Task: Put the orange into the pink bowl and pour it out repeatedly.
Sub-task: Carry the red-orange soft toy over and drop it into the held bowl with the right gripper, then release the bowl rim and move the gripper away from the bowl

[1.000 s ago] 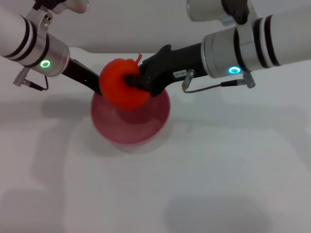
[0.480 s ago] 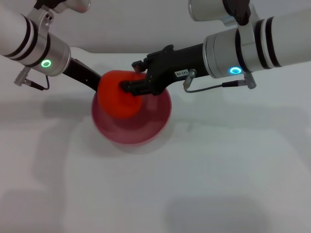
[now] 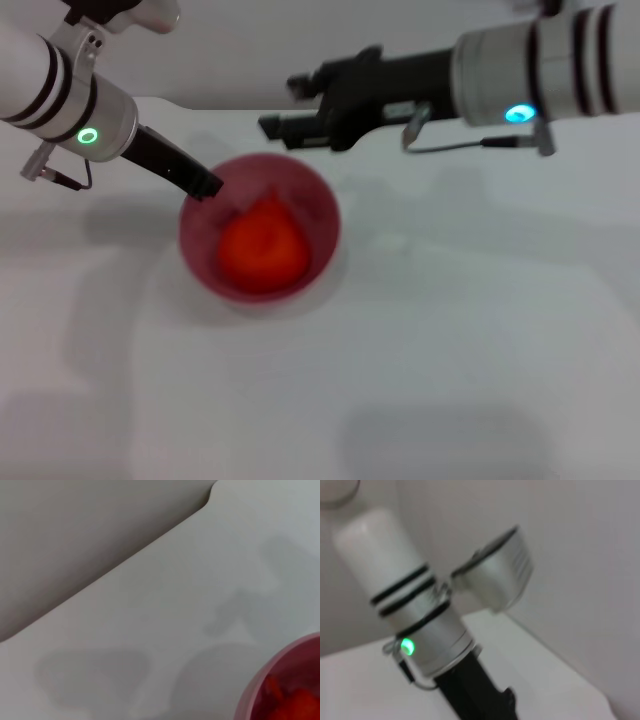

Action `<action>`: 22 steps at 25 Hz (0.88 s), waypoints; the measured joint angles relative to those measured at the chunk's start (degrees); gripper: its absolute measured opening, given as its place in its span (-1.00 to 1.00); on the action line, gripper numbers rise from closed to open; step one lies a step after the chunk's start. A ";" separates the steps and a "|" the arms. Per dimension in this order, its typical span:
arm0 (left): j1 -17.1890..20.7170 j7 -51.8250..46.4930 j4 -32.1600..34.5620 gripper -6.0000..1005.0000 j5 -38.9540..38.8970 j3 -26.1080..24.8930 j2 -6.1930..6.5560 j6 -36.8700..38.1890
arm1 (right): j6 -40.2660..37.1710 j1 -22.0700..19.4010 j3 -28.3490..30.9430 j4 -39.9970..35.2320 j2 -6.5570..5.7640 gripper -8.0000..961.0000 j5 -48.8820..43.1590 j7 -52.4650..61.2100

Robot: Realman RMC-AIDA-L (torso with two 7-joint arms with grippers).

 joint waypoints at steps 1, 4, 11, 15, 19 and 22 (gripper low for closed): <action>0.09 -0.03 -0.02 -0.90 0.17 0.00 0.01 0.00 | -0.50 -0.51 1.09 -0.72 0.00 0.24 0.50 -0.23; 0.27 -0.20 -0.02 -0.90 0.21 0.00 0.10 0.00 | -2.51 -2.12 5.18 -1.75 -0.01 0.24 3.96 -2.91; -0.46 -0.09 -0.36 -0.90 1.68 1.19 0.28 2.12 | -3.09 -9.92 12.63 0.43 0.06 0.24 25.13 -24.88; -1.70 -0.56 -0.38 -0.90 3.78 2.73 0.46 5.22 | -3.06 -14.26 12.70 5.01 -0.10 0.24 38.55 -40.10; -2.21 -0.44 -0.82 -0.90 4.36 3.96 0.48 7.50 | -3.08 -16.31 12.17 9.54 -0.25 0.24 46.90 -49.16; -2.37 -0.47 -1.47 -0.90 4.39 5.23 0.48 8.17 | -3.07 -16.85 12.58 11.44 -0.35 0.24 48.28 -50.77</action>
